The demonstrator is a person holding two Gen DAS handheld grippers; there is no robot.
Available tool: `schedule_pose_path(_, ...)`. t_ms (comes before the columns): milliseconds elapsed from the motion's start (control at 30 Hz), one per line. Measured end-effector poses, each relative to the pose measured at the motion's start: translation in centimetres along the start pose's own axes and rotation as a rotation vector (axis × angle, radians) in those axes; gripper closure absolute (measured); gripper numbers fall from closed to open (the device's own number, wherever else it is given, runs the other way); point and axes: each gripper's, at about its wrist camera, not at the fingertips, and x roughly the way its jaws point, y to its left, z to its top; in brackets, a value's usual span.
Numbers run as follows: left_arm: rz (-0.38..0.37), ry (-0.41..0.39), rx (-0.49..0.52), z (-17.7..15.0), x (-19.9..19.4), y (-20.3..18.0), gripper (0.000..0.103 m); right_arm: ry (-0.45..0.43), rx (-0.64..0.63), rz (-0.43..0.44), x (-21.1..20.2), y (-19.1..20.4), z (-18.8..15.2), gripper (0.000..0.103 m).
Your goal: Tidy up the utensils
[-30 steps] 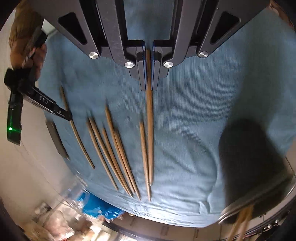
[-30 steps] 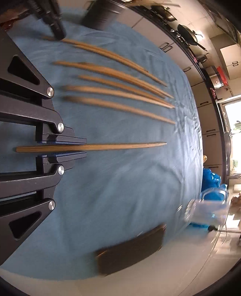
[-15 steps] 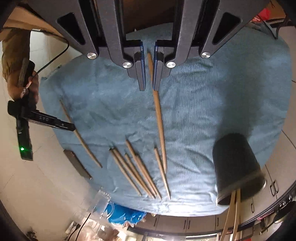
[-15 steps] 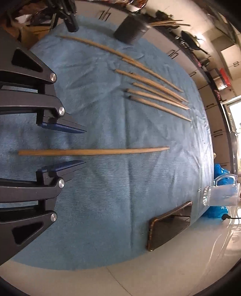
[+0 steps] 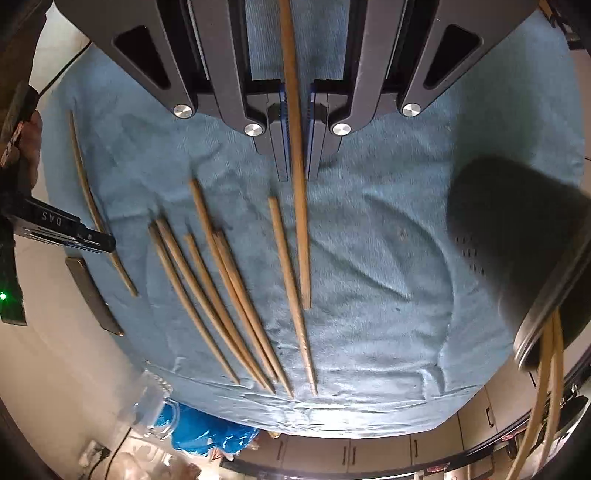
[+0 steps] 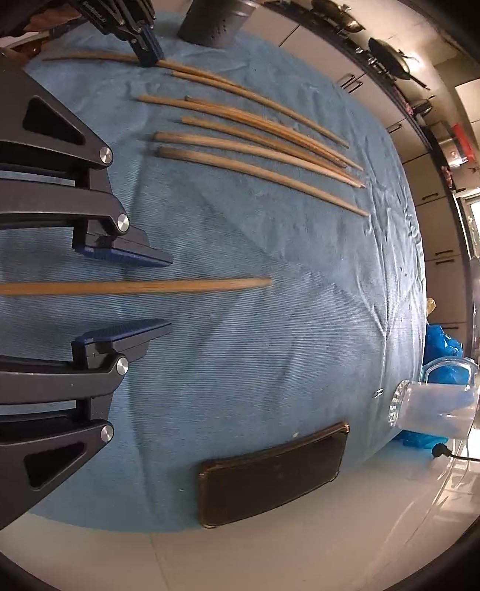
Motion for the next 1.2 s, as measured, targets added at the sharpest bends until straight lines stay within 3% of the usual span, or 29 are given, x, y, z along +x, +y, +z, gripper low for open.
schedule_pose_path(133, -0.007, 0.017, -0.033, 1.0, 0.4, 0.4, 0.096, 0.036, -0.017, -0.019, 0.5, 0.1, 1.4, 0.082)
schedule_pose_path(733, 0.044, 0.019, -0.043, 4.7, 2.5, -0.6, 0.096, 0.181, 0.027, -0.056, 2.5, 1.1, 4.8, 0.083)
schedule_pose_path(800, 0.051, 0.01, -0.016, 4.6, 2.5, -0.8, 0.097, 0.159, 0.008, -0.057, 2.5, 1.3, 4.5, 0.095)
schedule_pose_path(933, 0.011, -0.023, -0.04, 3.9, 1.2, -0.6, 0.097, 0.091, -0.012, -0.034, 2.0, 1.5, 3.7, 0.096)
schedule_pose_path(1200, -0.096, -0.2, -0.028, 1.1, -5.7, -0.8, 0.097, -0.185, 0.011, 0.103, -5.3, 2.0, 1.5, 0.096)
